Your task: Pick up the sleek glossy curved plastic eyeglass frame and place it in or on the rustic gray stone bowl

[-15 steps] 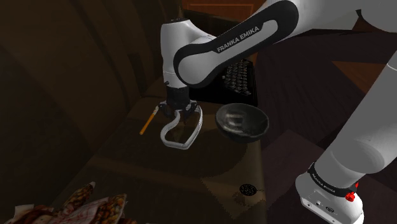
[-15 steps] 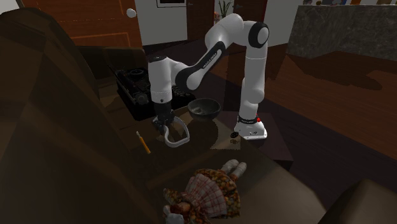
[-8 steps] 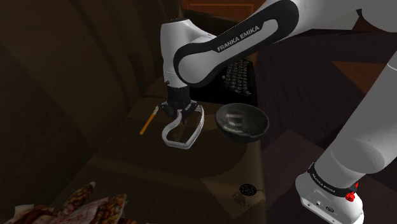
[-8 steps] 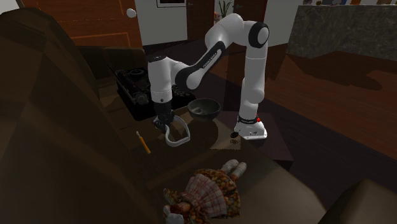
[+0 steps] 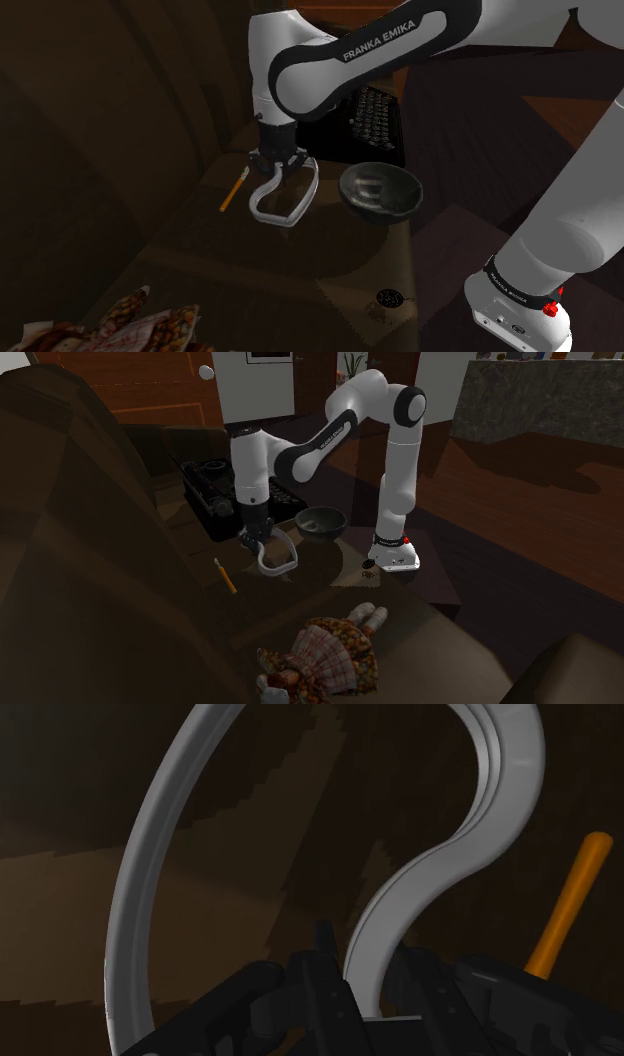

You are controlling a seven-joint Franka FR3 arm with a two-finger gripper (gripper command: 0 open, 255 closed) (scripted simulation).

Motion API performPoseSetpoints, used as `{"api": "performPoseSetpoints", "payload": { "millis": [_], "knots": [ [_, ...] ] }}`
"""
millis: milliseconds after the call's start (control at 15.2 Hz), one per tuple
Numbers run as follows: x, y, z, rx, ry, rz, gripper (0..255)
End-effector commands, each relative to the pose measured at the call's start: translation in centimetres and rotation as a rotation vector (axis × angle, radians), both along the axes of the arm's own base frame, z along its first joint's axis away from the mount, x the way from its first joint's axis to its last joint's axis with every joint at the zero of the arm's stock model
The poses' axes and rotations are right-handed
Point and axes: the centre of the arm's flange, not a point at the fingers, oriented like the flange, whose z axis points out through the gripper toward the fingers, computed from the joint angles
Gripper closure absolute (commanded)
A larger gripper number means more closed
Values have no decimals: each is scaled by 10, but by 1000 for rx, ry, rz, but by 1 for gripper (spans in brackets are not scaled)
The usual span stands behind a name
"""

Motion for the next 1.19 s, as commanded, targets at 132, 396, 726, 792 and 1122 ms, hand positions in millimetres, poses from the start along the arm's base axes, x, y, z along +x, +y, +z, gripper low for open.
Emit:
{"api": "performPoseSetpoints", "payload": {
  "millis": [132, 396, 726, 792, 1122],
  "knots": [
    [0, -1, 22, 0, 0, 0, 255],
    [0, -1, 43, 0, 0, 0, 255],
    [0, -1, 70, 0, 0, 0, 255],
    [0, -1, 75, 0, 0, 0, 255],
    [0, -1, 101, 0, 0, 0, 255]
  ]
}}
